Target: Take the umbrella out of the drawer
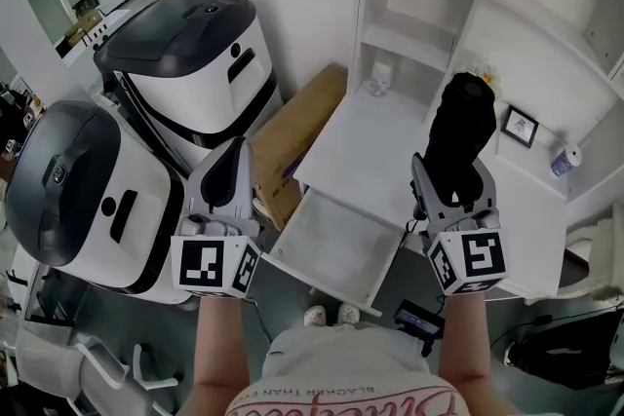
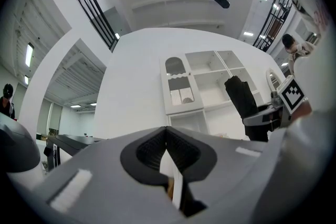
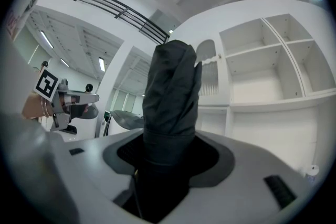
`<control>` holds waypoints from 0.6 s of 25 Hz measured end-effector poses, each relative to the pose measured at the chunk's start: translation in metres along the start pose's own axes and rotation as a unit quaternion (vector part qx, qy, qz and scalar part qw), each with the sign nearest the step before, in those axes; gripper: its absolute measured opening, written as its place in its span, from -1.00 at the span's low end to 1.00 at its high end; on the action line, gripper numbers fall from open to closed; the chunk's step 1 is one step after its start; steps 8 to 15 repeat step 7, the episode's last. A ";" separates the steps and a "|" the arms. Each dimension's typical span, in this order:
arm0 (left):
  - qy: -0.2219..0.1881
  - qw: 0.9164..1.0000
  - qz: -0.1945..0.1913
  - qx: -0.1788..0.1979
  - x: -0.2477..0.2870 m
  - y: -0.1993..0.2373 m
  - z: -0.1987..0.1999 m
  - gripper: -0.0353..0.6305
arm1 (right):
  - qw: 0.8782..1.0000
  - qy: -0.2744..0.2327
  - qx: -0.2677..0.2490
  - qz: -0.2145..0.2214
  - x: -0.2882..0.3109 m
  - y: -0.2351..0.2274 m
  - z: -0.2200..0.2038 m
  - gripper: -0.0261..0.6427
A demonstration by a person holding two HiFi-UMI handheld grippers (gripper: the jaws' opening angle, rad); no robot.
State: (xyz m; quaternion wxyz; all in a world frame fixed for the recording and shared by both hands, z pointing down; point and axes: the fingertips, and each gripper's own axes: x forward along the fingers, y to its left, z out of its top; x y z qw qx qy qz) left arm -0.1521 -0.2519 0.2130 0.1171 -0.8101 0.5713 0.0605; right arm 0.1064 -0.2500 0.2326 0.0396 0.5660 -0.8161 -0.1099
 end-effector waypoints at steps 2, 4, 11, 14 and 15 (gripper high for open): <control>0.000 1.000 0.000 0.000 0.000 -0.001 0.000 -0.87 | 1.000 0.002 0.001 0.001 -0.001 0.000 -0.001 -0.19; 0.000 1.000 0.000 0.001 0.000 -0.003 0.000 -0.87 | 1.000 0.001 0.003 0.000 -0.002 -0.001 -0.002 -0.19; 0.001 1.000 -0.001 0.001 0.000 -0.005 -0.001 -0.87 | 1.000 0.000 0.007 0.000 -0.002 -0.003 -0.003 -0.19; 0.001 1.000 -0.001 0.001 0.000 -0.005 -0.001 -0.87 | 1.000 0.000 0.007 0.000 -0.002 -0.003 -0.003 -0.19; 0.001 1.000 -0.001 0.001 0.000 -0.005 -0.001 -0.87 | 1.000 0.000 0.007 0.000 -0.002 -0.003 -0.003 -0.19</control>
